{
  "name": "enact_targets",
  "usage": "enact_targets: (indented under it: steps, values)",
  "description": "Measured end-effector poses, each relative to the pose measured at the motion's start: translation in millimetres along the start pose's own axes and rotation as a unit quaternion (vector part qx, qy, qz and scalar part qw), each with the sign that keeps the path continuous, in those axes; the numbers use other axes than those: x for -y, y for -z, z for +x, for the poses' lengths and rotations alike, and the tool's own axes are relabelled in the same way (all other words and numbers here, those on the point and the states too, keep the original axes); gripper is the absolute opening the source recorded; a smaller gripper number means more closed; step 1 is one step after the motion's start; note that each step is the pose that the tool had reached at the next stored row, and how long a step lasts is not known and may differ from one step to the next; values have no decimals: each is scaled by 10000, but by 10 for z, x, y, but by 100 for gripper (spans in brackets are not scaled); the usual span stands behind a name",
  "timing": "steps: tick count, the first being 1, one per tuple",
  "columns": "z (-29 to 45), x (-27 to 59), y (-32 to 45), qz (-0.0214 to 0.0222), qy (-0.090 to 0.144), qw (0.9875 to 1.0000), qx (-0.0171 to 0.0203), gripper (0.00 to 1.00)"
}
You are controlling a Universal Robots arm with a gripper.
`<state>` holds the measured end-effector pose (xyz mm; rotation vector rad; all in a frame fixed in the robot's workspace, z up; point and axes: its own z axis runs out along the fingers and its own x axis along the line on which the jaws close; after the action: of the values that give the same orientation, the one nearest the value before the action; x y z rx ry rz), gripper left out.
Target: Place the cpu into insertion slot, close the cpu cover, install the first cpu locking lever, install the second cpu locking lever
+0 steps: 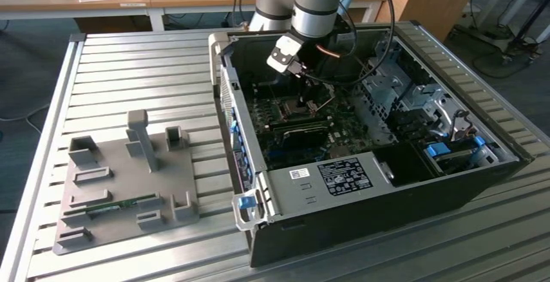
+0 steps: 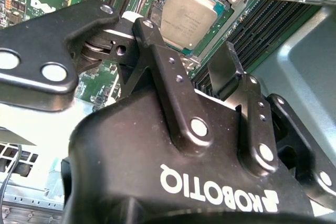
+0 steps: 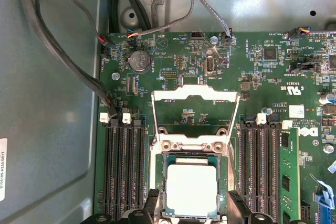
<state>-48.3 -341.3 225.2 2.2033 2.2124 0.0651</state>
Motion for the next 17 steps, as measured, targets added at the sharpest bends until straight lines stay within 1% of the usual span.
enact_targets:
  steps: [15, 16, 17]
  values:
    - [0, 0, 0, 0, 0, 10000, 3, 61]
    - [0, 0, 0, 0, 0, 10000, 3, 60]
    - [0, 0, 0, 0, 0, 10000, 3, 53]
